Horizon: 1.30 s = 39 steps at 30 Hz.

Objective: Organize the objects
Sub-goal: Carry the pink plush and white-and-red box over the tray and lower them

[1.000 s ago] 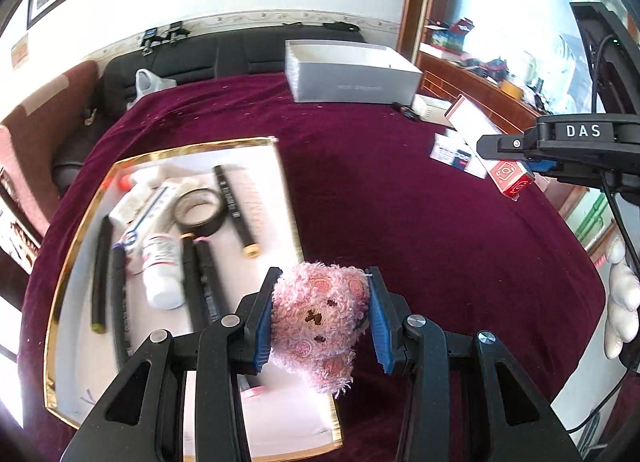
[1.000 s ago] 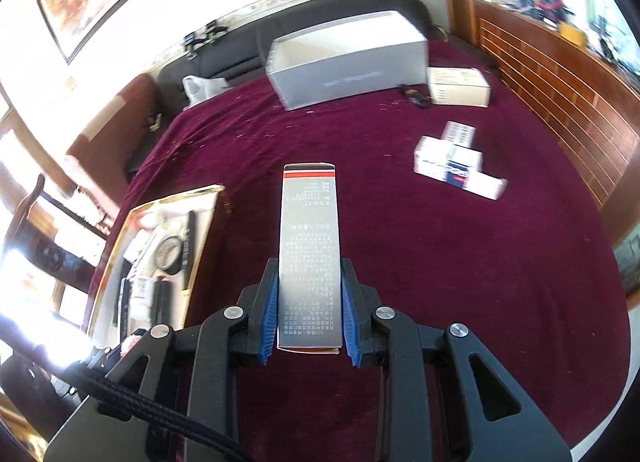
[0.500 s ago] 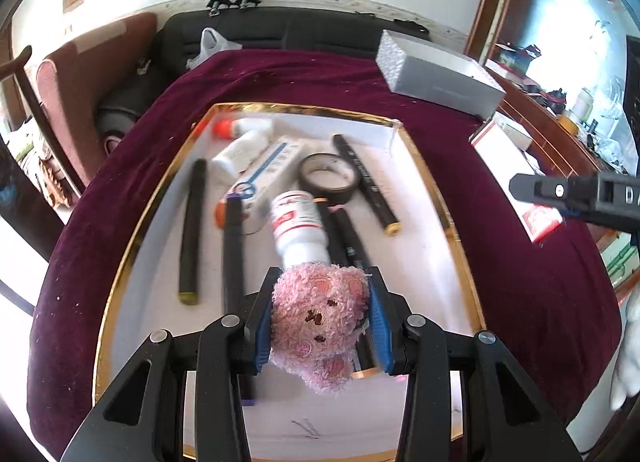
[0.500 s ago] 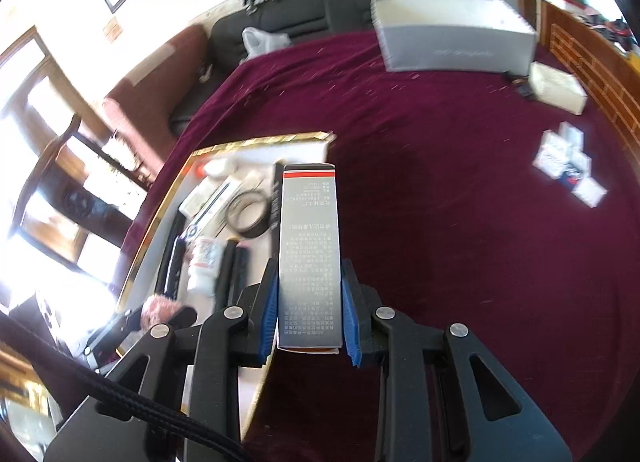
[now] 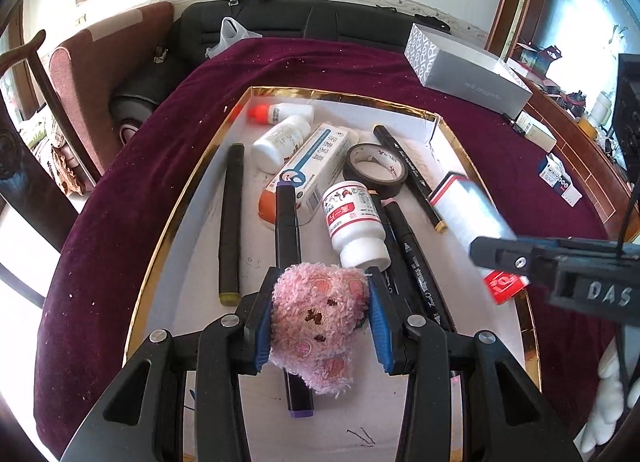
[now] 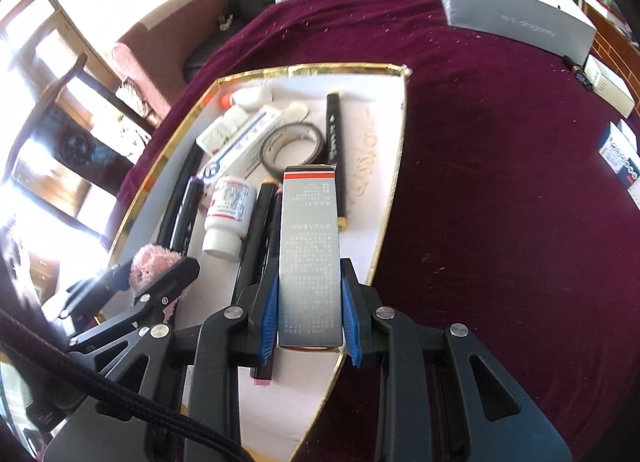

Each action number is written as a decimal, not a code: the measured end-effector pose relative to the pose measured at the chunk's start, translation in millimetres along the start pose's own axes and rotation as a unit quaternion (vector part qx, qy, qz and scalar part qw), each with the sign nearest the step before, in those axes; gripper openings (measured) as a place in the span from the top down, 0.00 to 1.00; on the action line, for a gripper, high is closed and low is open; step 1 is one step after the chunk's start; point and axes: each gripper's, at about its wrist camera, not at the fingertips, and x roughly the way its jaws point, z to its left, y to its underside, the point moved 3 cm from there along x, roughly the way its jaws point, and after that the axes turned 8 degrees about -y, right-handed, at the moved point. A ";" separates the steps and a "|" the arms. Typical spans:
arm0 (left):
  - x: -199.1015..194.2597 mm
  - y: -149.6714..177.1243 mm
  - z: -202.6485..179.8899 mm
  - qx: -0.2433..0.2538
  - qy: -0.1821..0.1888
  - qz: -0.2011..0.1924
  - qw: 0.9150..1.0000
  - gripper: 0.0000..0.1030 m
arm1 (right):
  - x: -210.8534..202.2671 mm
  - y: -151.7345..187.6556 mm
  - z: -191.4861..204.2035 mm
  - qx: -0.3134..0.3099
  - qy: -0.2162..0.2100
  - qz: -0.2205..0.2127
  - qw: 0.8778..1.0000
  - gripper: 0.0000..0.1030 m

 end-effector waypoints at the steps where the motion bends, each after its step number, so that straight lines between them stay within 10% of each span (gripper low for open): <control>1: 0.0 0.1 -0.1 0.000 -0.001 0.000 1.000 0.65 | 3.7 0.7 1.2 -0.002 0.003 0.004 1.000 0.76; 39: -13.4 -14.9 6.0 -0.020 -0.023 -0.024 0.999 0.58 | 34.8 -3.3 17.3 -0.047 0.015 0.009 0.999 0.75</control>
